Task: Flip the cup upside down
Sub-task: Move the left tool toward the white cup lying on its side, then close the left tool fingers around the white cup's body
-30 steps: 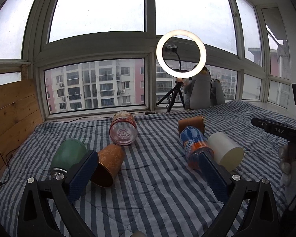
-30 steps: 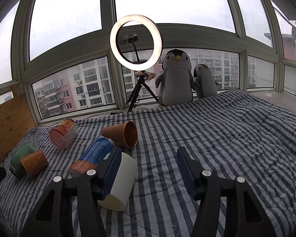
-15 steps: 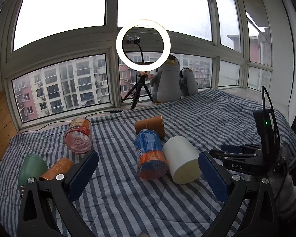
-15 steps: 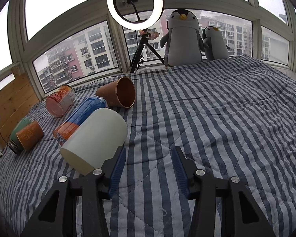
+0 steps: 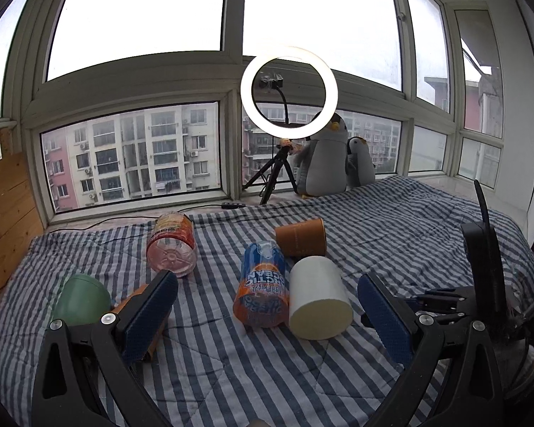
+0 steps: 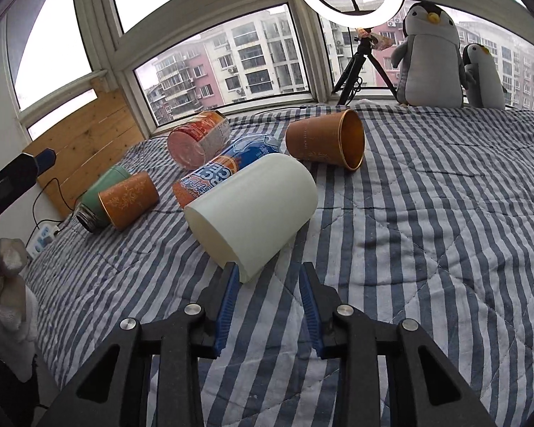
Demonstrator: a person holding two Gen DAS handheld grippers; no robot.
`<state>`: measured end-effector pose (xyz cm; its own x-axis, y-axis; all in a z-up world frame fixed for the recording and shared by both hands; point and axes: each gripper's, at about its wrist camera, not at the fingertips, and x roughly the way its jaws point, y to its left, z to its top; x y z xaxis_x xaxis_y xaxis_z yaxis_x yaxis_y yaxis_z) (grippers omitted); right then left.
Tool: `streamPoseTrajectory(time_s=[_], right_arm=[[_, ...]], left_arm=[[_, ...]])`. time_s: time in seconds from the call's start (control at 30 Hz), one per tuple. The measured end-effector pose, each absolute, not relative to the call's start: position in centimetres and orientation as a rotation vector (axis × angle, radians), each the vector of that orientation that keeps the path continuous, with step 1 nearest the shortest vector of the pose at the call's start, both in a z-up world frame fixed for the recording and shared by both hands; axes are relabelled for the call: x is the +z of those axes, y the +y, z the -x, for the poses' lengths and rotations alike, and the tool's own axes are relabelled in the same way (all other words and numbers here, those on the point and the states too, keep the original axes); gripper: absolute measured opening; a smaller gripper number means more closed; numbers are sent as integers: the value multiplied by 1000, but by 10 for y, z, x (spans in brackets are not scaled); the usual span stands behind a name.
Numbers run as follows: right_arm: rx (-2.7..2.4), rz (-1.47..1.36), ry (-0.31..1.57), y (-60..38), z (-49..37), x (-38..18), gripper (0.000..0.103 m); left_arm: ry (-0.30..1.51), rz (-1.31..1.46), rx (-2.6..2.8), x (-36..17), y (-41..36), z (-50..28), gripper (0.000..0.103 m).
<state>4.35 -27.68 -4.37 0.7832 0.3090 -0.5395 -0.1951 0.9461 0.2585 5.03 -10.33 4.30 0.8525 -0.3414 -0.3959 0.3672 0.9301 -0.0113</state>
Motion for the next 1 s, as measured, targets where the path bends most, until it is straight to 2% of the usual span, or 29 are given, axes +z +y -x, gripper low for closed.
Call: streamPoseTrajectory(time_s=[0.13, 0.23, 0.3, 0.47, 0.77, 1.0], right_arm=[[217, -214, 537, -280, -50, -24, 35], [191, -272, 539, -285, -74, -13, 43], [189, -291, 542, -284, -89, -9, 54], [127, -325, 513, -287, -99, -6, 55], [1, -394, 483, -323, -64, -27, 58], [-27, -422, 414, -342, -33, -35, 58]], left_arm=[[407, -71, -345, 41, -87, -55, 103], [418, -74, -328, 41, -77, -61, 103], [427, -74, -320, 42, -72, -66, 103], [555, -86, -377, 48, -85, -103, 103], [810, -220, -491, 28, -167, -168, 102], [933, -321, -500, 3, -215, -200, 94]])
